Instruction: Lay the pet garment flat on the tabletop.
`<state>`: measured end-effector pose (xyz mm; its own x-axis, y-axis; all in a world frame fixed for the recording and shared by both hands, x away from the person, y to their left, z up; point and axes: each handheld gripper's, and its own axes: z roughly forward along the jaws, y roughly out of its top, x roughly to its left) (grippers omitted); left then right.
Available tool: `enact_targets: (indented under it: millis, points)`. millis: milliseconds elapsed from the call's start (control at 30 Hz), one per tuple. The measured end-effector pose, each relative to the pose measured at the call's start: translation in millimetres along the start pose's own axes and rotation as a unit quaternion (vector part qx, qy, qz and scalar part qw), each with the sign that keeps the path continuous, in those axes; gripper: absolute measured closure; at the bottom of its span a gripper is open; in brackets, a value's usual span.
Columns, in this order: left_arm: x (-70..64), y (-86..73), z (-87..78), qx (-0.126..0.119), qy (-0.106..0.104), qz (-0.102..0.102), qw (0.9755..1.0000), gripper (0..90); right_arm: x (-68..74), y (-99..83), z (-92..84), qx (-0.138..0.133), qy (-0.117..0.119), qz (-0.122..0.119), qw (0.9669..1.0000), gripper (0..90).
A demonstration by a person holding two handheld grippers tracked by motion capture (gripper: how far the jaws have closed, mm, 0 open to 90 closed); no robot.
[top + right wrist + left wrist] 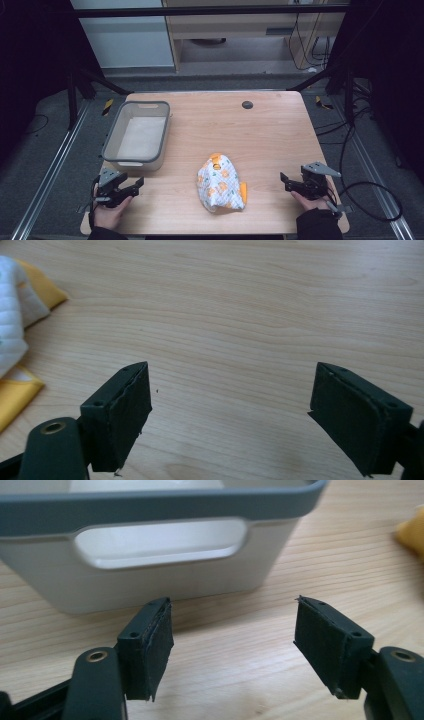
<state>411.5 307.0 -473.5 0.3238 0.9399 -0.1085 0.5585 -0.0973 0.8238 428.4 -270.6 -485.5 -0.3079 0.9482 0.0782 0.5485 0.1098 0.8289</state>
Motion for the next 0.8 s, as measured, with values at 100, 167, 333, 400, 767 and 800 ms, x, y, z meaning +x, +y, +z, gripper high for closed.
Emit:
enact_targets:
  millis: [100, 167, 333, 400, 767, 800]
  points:
    - [-3.2, 0.1, -4.8, -0.007, -0.005, 0.004, 1.0, 32.4, 5.1, 0.9, -0.4, 0.004, 0.008, -0.009, 0.9999, 17.9]
    - [-4.3, 0.0, -5.6, -0.005, -0.008, 0.004, 1.0, 32.3, 6.4, 1.7, -1.4, 0.005, 0.014, -0.011, 0.9998, 18.1]
    - [-8.8, 1.3, -10.2, -0.011, -0.016, 0.014, 0.9997, 32.0, 6.0, 1.5, -2.8, 0.008, 0.019, -0.012, 0.9997, 18.0]
    - [-10.5, 2.6, -14.2, -0.016, -0.026, 0.014, 0.9995, 31.2, 6.3, 3.0, -3.6, 0.008, 0.023, -0.008, 0.9997, 17.6]
    - [-16.2, 29.0, -26.9, -0.042, -0.033, 0.033, 0.998, 28.6, 9.0, 27.0, -15.6, -0.02, 0.032, -0.002, 0.9993, 17.4]
    - [-16.4, 32.1, -27.4, -0.045, -0.033, 0.033, 0.9979, 28.6, 9.1, 29.0, -15.9, -0.023, 0.032, -0.003, 0.9992, 17.4]
